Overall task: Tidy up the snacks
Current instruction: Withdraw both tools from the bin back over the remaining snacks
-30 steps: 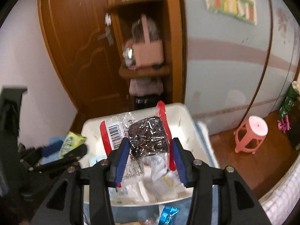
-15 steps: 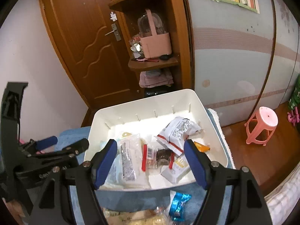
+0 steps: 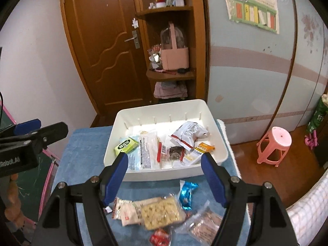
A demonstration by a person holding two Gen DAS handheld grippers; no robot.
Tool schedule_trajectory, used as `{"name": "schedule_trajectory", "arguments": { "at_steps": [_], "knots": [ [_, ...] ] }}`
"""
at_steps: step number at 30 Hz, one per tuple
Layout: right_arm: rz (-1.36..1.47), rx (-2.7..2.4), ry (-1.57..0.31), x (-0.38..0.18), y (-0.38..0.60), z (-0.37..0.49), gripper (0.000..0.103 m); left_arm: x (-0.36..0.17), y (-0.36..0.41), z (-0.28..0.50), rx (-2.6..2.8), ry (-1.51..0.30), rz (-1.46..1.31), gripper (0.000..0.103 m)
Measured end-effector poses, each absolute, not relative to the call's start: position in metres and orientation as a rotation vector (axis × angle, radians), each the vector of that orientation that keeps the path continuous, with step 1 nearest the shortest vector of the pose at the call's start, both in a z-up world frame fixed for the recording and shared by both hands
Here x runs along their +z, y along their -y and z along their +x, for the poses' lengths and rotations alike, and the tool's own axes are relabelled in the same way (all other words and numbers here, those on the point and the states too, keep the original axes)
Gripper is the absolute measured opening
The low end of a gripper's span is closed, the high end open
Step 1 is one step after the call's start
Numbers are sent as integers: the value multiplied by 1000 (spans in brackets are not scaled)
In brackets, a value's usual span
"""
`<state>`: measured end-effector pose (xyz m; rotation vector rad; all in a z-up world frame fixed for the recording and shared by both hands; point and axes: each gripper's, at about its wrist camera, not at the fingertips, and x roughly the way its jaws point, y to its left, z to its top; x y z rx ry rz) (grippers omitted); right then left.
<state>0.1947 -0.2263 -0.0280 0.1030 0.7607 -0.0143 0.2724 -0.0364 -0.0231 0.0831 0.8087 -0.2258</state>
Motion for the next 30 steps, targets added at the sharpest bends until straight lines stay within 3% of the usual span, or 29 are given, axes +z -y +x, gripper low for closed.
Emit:
{"name": "schedule_trajectory", "arguments": {
  "at_steps": [17, 30],
  "knots": [
    [92, -21, -600, 27, 218, 69, 74, 10, -4, 154, -267, -687, 71, 94],
    [-26, -73, -607, -14, 192, 45, 74, -31, -17, 126, -197, -610, 37, 97]
  ]
}}
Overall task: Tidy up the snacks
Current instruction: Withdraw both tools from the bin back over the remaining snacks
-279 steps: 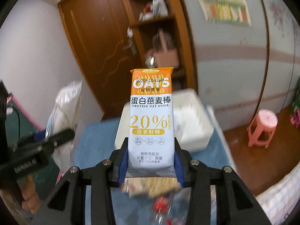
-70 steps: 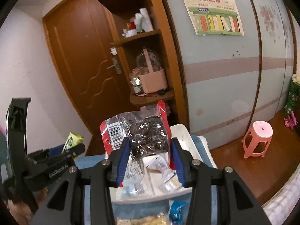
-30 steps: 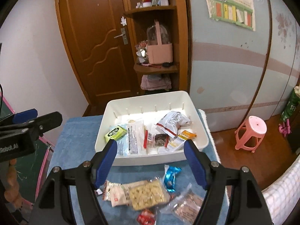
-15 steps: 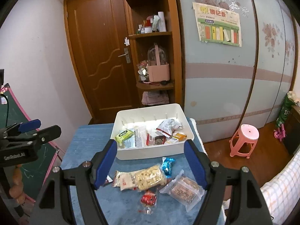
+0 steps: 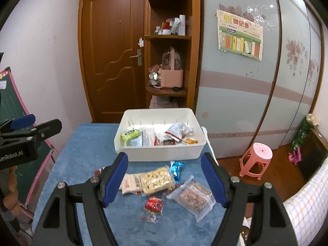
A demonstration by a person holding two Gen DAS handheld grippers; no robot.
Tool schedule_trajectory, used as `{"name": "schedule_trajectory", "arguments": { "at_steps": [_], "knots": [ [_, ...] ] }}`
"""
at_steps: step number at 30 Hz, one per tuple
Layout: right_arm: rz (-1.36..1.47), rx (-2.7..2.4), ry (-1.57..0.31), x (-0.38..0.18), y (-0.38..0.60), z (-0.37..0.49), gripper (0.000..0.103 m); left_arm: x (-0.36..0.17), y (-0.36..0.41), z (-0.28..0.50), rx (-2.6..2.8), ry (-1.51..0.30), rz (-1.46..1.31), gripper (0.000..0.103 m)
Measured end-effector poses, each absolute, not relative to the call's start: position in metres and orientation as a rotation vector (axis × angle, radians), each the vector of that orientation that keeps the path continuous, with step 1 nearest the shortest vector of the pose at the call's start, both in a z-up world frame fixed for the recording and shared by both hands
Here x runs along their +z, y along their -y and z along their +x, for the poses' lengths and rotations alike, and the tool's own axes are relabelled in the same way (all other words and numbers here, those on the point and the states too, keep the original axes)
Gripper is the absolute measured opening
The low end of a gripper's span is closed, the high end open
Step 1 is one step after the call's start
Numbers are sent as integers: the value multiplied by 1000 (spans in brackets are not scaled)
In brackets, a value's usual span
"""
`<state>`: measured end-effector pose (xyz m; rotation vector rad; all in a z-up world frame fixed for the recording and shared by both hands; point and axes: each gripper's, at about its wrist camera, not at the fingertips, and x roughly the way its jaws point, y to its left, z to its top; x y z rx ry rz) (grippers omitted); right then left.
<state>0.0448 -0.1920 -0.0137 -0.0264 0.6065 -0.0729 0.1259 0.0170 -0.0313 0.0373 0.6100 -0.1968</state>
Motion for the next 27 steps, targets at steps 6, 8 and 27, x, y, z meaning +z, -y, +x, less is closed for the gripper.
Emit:
{"name": "schedule_trajectory", "arguments": {
  "at_steps": [6, 8, 27],
  "knots": [
    [31, -45, -660, -48, 193, 51, 74, -75, -31, 131, -108, -618, 15, 97],
    [46, -34, -678, -61, 192, 53, 74, -92, -35, 135, -86, -641, 8, 97],
    [125, -3, -839, -153, 211, 68, 74, -205, -41, 157, -41, -832, -31, 97]
  ]
}}
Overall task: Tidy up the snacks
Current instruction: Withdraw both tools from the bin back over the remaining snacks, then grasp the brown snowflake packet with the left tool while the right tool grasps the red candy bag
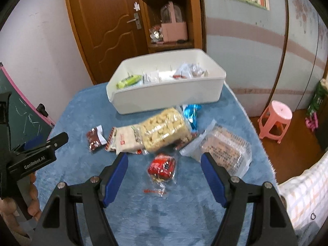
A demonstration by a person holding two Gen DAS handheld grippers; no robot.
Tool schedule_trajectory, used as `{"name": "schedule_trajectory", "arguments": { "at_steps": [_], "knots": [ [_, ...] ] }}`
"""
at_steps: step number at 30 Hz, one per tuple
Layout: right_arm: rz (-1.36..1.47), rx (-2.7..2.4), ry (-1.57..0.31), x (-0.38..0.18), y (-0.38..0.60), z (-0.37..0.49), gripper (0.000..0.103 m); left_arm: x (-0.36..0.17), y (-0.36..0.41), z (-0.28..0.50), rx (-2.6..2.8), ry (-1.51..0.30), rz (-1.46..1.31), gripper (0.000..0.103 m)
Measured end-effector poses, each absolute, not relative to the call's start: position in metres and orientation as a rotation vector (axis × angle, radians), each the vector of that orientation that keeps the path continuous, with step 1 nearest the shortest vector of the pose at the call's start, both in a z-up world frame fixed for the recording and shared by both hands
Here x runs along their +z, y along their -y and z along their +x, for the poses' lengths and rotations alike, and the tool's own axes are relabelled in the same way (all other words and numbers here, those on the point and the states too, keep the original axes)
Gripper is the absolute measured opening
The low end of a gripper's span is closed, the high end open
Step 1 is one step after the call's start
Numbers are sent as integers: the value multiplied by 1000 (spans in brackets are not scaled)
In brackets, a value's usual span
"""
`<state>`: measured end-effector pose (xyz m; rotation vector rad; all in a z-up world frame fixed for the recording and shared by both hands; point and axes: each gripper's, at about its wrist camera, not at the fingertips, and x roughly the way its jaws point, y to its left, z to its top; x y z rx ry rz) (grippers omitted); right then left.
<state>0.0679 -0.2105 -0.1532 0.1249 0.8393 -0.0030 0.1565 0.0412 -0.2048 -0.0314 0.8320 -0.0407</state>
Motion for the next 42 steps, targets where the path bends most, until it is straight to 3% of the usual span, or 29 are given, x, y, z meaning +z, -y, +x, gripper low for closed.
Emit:
{"name": "schedule_trajectory", "arguments": {
  "at_steps": [22, 33, 36, 39, 40, 42],
  "knots": [
    [160, 25, -1064, -247, 196, 112, 74, -278, -48, 236, -32, -1062, -141, 97],
    [82, 1, -1025, -253, 181, 111, 75, -304, -22, 259, 85, -1113, -140, 97],
    [88, -1, -1013, -254, 175, 108, 74, -303, -16, 254, 95, -1099, -122, 85],
    [97, -10, -1000, -255, 174, 106, 68, -298, -13, 242, 87, -1069, -113, 52],
    [94, -14, -997, -255, 179, 102, 67, -297, -13, 238, 78, -1057, -110, 36],
    [93, -17, -992, -254, 180, 100, 59, -296, -14, 232, 63, -1044, -112, 34]
  ]
}}
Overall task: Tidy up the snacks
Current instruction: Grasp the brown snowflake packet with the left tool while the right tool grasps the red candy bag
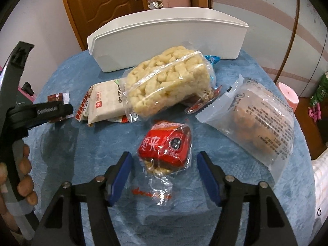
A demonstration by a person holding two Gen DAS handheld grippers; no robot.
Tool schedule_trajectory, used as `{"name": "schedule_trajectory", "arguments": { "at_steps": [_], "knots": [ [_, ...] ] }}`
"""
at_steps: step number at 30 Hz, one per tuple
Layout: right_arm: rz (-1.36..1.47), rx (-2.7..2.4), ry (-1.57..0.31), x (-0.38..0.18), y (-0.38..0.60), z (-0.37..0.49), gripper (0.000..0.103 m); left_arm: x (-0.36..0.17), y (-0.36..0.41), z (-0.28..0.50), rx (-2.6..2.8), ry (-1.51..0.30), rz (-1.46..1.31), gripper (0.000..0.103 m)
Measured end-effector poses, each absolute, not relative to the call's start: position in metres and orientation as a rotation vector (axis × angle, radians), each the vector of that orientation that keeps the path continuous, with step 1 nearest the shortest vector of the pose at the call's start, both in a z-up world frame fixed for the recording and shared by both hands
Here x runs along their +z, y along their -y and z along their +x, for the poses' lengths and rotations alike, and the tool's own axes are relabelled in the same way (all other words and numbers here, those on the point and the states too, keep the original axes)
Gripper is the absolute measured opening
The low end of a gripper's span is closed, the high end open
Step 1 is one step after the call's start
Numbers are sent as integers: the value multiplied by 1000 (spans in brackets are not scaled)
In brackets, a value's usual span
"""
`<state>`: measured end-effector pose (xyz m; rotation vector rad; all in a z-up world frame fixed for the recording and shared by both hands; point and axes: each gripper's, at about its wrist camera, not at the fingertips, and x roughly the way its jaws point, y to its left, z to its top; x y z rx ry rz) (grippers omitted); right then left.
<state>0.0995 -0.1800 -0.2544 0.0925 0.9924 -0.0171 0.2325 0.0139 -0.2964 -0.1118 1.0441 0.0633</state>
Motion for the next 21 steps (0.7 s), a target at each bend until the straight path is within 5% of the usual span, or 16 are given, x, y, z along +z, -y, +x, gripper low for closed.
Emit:
{"name": "schedule_trajectory", "arguments": {
  "at_steps": [6, 21],
  "knots": [
    [118, -12, -988, -247, 190, 96, 41, -290, -33, 217, 37, -1037, -157, 29],
    [156, 50, -865, -186, 181, 57, 40, -200, -35, 138, -101, -870, -100, 28]
  ]
}}
